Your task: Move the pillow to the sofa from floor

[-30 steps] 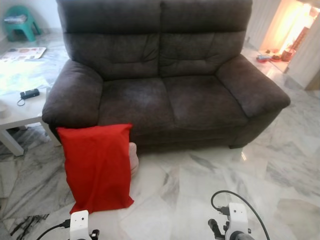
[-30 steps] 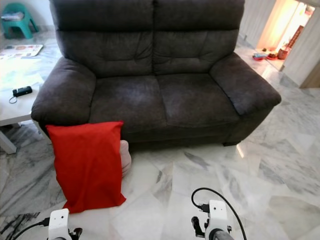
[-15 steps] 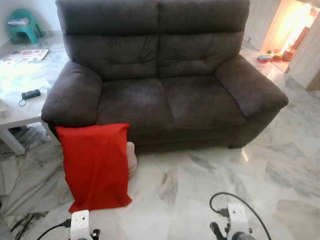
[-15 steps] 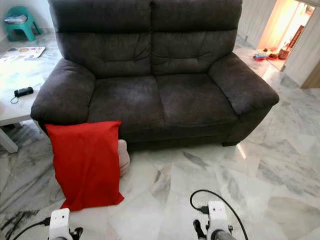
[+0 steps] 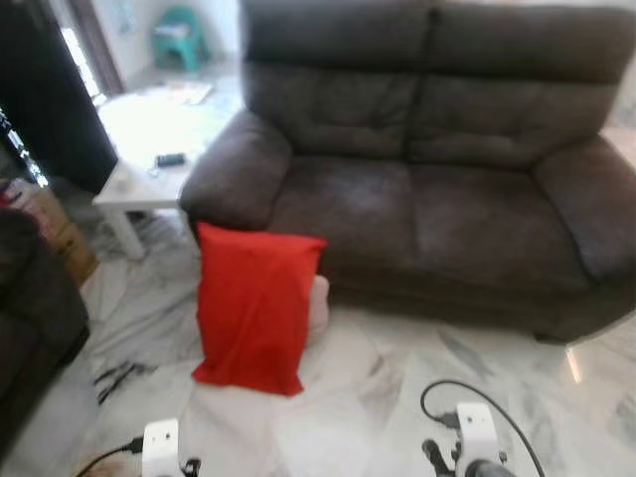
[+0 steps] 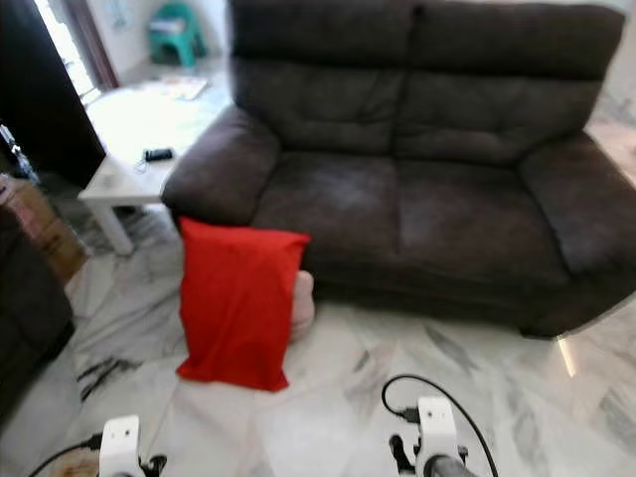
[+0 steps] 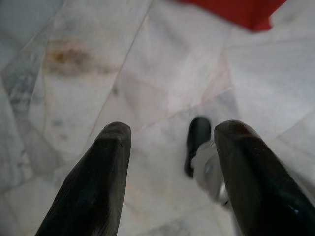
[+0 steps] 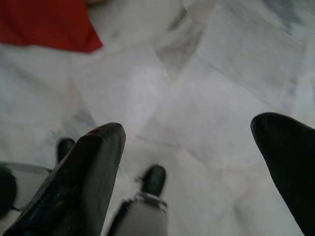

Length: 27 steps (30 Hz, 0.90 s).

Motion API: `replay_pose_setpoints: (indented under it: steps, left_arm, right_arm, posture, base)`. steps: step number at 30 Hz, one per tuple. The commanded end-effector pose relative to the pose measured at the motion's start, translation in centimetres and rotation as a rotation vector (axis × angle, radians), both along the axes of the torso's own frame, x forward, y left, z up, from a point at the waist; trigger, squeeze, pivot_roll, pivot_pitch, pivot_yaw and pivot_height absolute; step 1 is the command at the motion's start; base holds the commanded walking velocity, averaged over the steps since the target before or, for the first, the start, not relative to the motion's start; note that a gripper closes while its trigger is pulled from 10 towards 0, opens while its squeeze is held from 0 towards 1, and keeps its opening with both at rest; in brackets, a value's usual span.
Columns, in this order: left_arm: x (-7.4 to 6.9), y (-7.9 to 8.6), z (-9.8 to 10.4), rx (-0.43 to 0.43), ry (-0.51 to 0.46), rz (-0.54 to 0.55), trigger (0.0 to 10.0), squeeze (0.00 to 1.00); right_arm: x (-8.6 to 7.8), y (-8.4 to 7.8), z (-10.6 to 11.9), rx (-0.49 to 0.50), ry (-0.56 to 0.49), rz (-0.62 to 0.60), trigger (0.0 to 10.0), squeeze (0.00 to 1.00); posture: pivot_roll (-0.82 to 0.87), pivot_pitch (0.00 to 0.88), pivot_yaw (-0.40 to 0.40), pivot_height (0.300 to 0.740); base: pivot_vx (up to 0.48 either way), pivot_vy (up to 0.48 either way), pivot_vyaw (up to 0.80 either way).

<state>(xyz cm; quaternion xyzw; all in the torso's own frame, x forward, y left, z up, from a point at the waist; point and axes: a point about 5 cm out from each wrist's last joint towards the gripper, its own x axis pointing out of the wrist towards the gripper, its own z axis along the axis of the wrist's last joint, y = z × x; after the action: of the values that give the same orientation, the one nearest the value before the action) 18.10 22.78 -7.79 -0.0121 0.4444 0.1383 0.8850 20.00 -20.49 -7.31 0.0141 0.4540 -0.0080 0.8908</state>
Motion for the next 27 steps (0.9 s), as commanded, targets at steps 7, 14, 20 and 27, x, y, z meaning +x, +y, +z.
replay_pose_setpoints:
  steps: [7, 14, 20, 27]
  left_arm:
    - [0.14, -0.40, -0.04, -0.010, 0.004, -0.019, 10.0, 0.00]
    - [0.12, -0.42, -0.05, -0.015, 0.003, -0.018, 10.0, 0.00]
    - [0.11, -0.43, -0.06, -0.020, 0.003, -0.019, 10.0, 0.00]
    - [0.11, -0.42, -0.06, -0.019, 0.004, -0.021, 10.0, 0.00]
  right_arm:
    - [-0.78, -0.66, -0.29, 0.001, 0.014, -0.044, 10.0, 0.00]
    - [-0.71, -0.61, -0.24, 0.009, 0.004, -0.036, 10.0, 0.00]
    - [-0.68, -0.68, -0.20, -0.006, -0.004, -0.039, 10.0, 0.00]
    - [-0.63, -0.65, -0.16, 0.003, -0.017, -0.047, 10.0, 0.00]
  posture:
    - [0.05, 0.004, -0.038, 0.740]
    - [0.05, 0.004, -0.039, 0.740]
    - [0.05, 0.006, -0.040, 0.740]
    - [0.05, 0.006, -0.038, 0.740]
  base:
    - [0.000, 0.000, 0.00]
    - [0.000, 0.000, 0.00]
    - [0.000, 0.000, 0.00]
    - [0.000, 0.000, 0.00]
